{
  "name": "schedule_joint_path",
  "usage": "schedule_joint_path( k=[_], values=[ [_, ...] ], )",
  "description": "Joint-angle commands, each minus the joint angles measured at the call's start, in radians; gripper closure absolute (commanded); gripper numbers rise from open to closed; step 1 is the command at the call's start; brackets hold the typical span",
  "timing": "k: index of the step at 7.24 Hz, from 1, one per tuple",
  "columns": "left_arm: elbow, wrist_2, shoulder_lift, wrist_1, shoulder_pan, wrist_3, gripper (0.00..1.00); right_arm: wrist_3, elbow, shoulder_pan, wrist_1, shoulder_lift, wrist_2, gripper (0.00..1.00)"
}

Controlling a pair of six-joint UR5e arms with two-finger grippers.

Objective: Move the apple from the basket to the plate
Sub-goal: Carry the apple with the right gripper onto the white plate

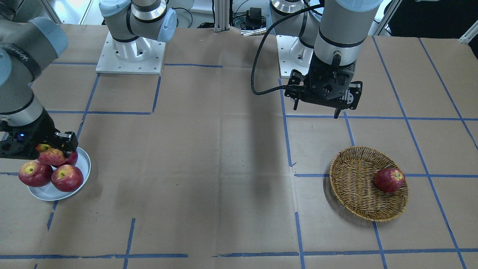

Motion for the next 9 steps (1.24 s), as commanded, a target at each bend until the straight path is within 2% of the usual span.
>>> schedule_joint_path(
  k=[1, 3, 6, 7, 8, 9],
  values=[
    [0.000, 0.001, 0.001, 0.000, 0.000, 0.000, 0.01, -0.116, 0.007, -0.085, -0.037, 0.050, 0.020, 0.49],
    [0.000, 0.001, 0.001, 0.000, 0.000, -0.001, 0.01, -0.116, 0.007, -0.087, -0.085, 0.118, 0.020, 0.49],
    [0.001, -0.001, 0.000, 0.000, 0.000, -0.001, 0.01, -0.117, 0.016, -0.085, -0.088, 0.121, 0.017, 0.48],
    [0.001, -0.001, 0.000, 0.000, 0.000, -0.001, 0.01, -0.116, 0.018, -0.085, -0.088, 0.123, 0.016, 0.43],
    [0.001, -0.001, 0.000, 0.002, 0.000, -0.001, 0.01, -0.116, 0.018, -0.085, -0.088, 0.130, 0.016, 0.13],
    [0.001, -0.001, 0.000, 0.002, 0.000, -0.001, 0.01, -0.116, 0.015, -0.086, -0.090, 0.144, 0.016, 0.01]
  ],
)
